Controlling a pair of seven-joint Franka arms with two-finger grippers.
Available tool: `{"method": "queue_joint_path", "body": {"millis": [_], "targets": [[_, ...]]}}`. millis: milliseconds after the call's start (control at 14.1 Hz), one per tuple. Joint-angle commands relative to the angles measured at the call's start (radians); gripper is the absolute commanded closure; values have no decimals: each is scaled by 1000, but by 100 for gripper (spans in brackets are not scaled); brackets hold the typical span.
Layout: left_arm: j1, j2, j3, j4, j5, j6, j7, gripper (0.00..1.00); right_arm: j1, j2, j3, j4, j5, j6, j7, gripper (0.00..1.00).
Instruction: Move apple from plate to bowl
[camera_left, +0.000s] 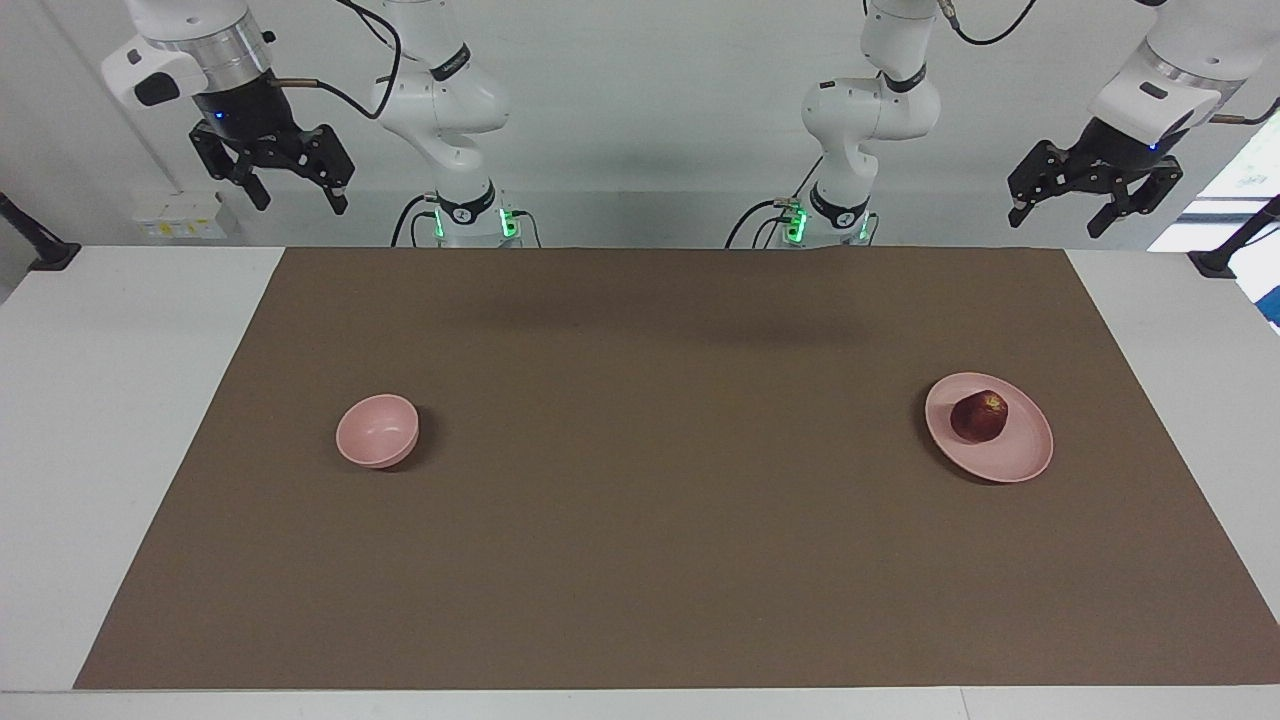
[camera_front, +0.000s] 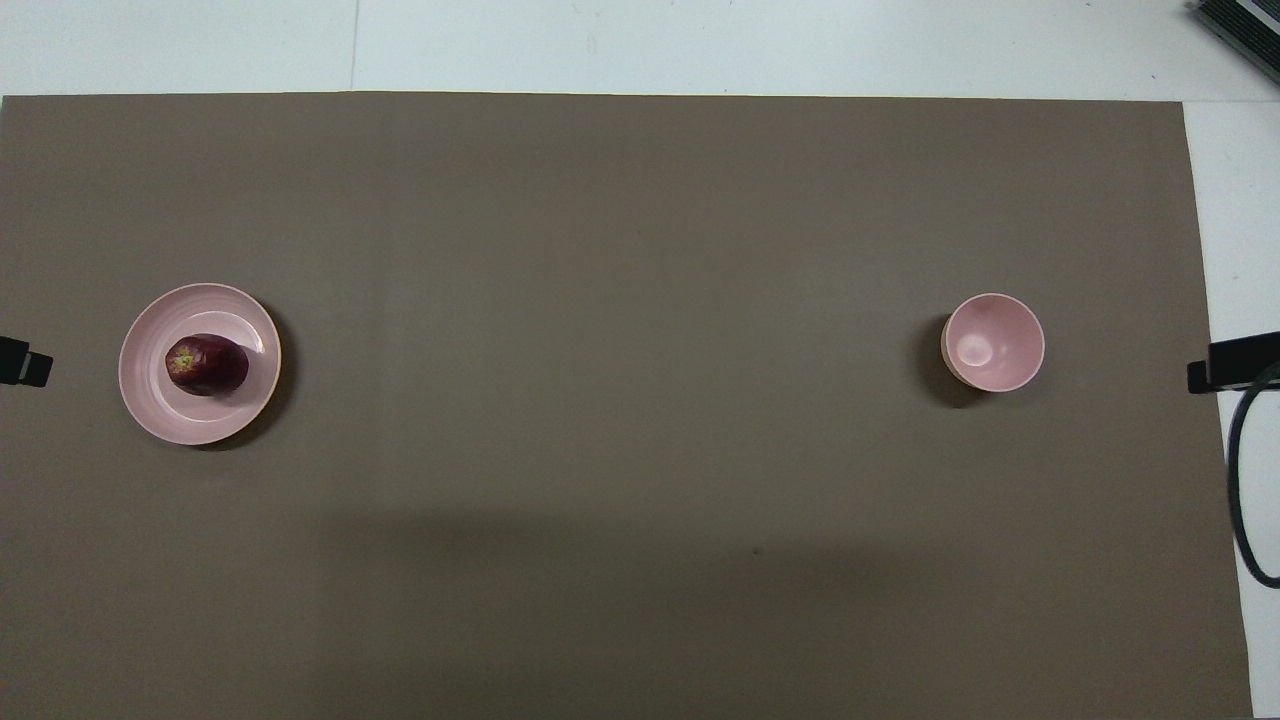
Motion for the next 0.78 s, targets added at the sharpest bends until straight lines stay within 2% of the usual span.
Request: {"method": "queue_joint_path", "body": {"millis": [0,498,711], "targets": [[-17,-17,11,-10,-11,-11,-11,0,-11,-7,6,-2,-6,2,-22,0],[-6,-52,11,-73,-12,19,4,0,-11,-7,6,-4,-6,2,-22,0],[-4,-76,13,-134,-12,87,4,0,-11,-7,6,-2,-6,2,-22,0]]}}
